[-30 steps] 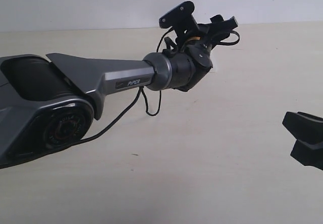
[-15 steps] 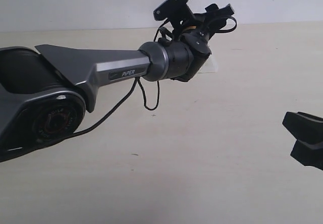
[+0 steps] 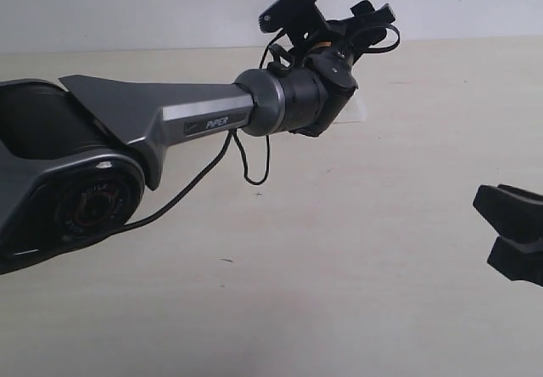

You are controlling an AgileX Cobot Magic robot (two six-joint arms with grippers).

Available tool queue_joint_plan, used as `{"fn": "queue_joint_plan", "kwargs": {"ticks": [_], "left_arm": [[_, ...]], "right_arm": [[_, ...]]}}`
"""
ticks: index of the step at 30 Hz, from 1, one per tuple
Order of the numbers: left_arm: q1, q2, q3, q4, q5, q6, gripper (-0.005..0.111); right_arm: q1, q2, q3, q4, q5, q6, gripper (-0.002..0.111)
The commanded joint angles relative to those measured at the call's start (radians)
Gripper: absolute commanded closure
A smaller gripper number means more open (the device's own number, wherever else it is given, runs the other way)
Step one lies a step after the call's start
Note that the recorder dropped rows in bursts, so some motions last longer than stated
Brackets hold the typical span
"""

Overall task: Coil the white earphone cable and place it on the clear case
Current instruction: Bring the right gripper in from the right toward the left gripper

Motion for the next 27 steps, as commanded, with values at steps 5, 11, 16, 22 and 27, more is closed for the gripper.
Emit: {"fn": "queue_joint_plan", "kwargs": {"ticks": [5, 11, 16, 22, 27], "left_arm": [[0.002, -0.016, -0.004, -0.001, -0.008, -0.004, 0.027], [0.002, -0.024, -0.004, -0.020, 0.016, 0.045, 0.027], [0.002, -0.025, -0.004, -0.052, 0.025, 0.117, 0.027], [0.002, -0.026, -0.004, -0.063, 0.026, 0.128, 0.027], [0.002, -0.031, -0.004, -0.082, 0.032, 0.150, 0.027]], "right_arm": [[-0.003, 0.129, -0.111, -0.031, -0.168, -0.061, 0.079], [-0.003, 0.382, -0.248, 0.006, -0.171, -0.160, 0.071], [-0.068, 0.547, -0.309, -0.001, -0.202, -0.181, 0.070], [-0.226, 0.691, -0.380, -0.207, -0.193, -0.055, 0.070], [-0.301, 0.784, -0.458, -0.746, -0.203, 0.389, 0.070]]}}
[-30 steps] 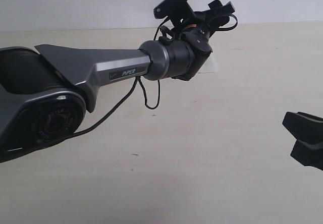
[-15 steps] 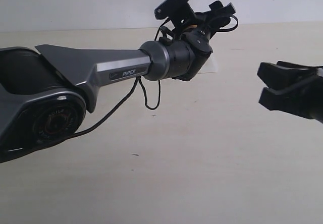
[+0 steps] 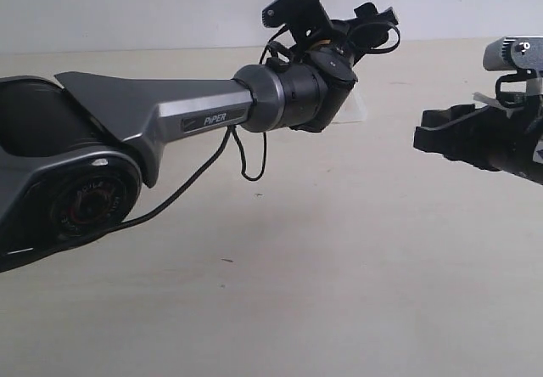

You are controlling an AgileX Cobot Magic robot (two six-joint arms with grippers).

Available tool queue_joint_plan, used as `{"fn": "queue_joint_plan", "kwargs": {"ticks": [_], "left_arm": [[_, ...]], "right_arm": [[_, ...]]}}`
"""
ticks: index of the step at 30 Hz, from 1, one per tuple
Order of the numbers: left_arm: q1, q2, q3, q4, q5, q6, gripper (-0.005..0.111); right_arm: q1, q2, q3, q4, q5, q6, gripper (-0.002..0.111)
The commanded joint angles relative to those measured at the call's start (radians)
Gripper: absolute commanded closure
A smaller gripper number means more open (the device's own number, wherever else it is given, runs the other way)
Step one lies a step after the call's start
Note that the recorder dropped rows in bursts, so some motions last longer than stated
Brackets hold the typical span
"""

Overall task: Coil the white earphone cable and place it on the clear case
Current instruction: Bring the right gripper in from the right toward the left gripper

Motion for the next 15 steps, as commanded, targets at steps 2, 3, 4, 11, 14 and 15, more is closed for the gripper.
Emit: {"fn": "queue_joint_plan", "kwargs": {"ticks": [2, 3, 4, 11, 14, 15], "left_arm": [[0.002, -0.026, -0.004, -0.035, 0.014, 0.045, 0.027], [0.004, -0.030, -0.004, -0.044, 0.022, 0.056, 0.027], [0.004, -0.032, -0.004, -0.053, 0.030, 0.067, 0.026], [0.004, -0.034, -0.004, -0.106, 0.048, 0.214, 0.019], [0.004, -0.036, -0.004, -0.107, 0.053, 0.221, 0.016], [0.004, -0.036, -0.004, -0.107, 0.053, 0.221, 0.016]], "right_arm": [[-0.063, 0.091, -0.072, -0.542, -0.063, 0.416, 0.070], [-0.065, 0.105, -0.082, -0.596, -0.082, 0.464, 0.070], [-0.065, 0.116, -0.091, -0.634, -0.091, 0.490, 0.070], [-0.065, 0.139, -0.104, -0.678, -0.141, 0.514, 0.068], [-0.065, 0.139, -0.104, -0.678, -0.141, 0.514, 0.062], [-0.065, 0.139, -0.104, -0.678, -0.141, 0.514, 0.062]]}}
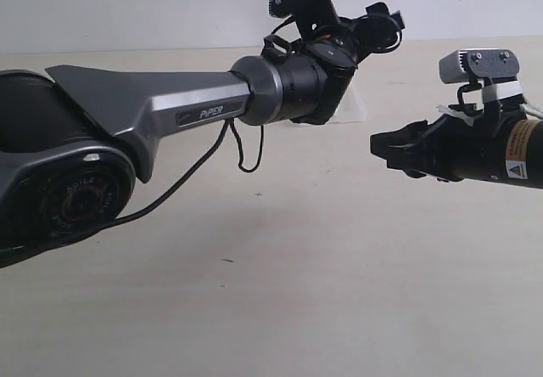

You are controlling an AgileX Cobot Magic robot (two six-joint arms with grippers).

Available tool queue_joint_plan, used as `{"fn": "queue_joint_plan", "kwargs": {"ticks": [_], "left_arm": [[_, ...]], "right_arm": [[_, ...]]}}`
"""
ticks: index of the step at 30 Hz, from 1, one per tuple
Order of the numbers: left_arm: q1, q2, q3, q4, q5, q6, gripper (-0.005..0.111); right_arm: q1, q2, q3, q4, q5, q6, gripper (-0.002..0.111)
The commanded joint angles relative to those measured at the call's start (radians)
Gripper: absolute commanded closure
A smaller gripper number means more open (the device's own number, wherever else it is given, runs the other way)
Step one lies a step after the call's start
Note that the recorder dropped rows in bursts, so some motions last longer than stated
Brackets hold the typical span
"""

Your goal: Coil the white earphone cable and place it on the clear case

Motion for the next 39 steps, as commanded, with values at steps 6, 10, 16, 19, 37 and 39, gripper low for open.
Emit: {"fn": "queue_joint_plan", "kwargs": {"ticks": [6, 10, 16, 19, 37, 39], "left_arm": [[0.004, -0.014, -0.004, -0.015, -0.045, 0.051, 0.016], [0.013, -0.012, -0.004, -0.077, -0.059, 0.144, 0.016], [0.015, -0.012, -0.004, -0.148, -0.056, 0.316, 0.016], [0.015, -0.012, -0.004, -0.155, -0.053, 0.321, 0.016], [0.035, -0.041, -0.004, -0.193, -0.067, 0.351, 0.016], [0.035, -0.041, -0.004, -0.193, -0.067, 0.351, 0.016]], "right_arm": [[-0.007, 0.002, -0.007, -0.011, -0.012, 0.005, 0.061], [-0.007, 0.002, -0.007, -0.011, -0.012, 0.005, 0.061], [-0.007, 0.002, -0.007, -0.009, -0.012, 0.005, 0.061], [-0.007, 0.005, -0.009, -0.004, -0.012, 0.005, 0.061], [-0.007, 0.271, -0.255, -0.109, -0.114, 0.140, 0.059], [-0.007, 0.296, -0.287, -0.139, -0.114, 0.175, 0.059]]}}
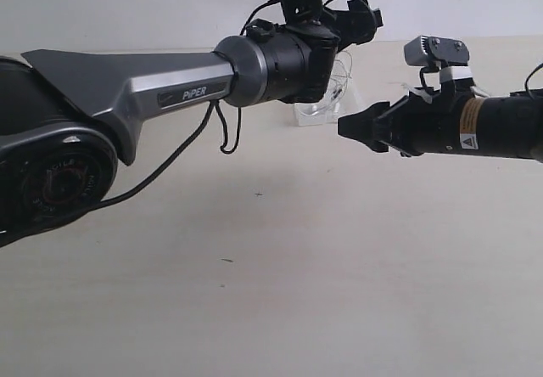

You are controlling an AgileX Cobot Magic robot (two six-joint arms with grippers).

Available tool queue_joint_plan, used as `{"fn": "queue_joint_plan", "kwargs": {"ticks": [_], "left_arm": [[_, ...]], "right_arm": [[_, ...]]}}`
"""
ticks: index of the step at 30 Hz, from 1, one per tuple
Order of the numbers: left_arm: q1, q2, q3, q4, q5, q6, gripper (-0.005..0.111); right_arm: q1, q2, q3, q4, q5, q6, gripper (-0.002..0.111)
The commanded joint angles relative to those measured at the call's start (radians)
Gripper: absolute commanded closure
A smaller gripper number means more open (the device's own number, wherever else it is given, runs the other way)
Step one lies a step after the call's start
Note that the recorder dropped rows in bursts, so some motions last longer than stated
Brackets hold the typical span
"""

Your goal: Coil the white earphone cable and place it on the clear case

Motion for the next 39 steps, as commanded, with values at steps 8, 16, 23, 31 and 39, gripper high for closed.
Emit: {"fn": "queue_joint_plan", "kwargs": {"ticks": [8, 16, 23, 31, 39], "left_arm": [[0.002, -0.012, -0.004, -0.028, -0.014, 0.004, 0.016], [0.007, -0.012, -0.004, -0.057, -0.014, -0.042, 0.016], [0.009, -0.012, -0.004, -0.065, 0.010, -0.130, 0.016], [0.009, -0.012, -0.004, -0.068, 0.020, -0.154, 0.016], [0.009, -0.017, -0.004, -0.068, 0.027, -0.125, 0.016]], "right_arm": [[-0.007, 0.144, -0.177, -0.062, -0.015, 0.130, 0.059], [-0.007, 0.225, -0.254, -0.024, 0.029, 0.137, 0.059], [-0.005, 0.272, -0.313, -0.015, -0.021, 0.156, 0.059], [-0.005, 0.309, -0.361, -0.043, -0.105, 0.171, 0.059], [-0.005, 0.330, -0.413, -0.046, -0.010, 0.188, 0.060]]}}
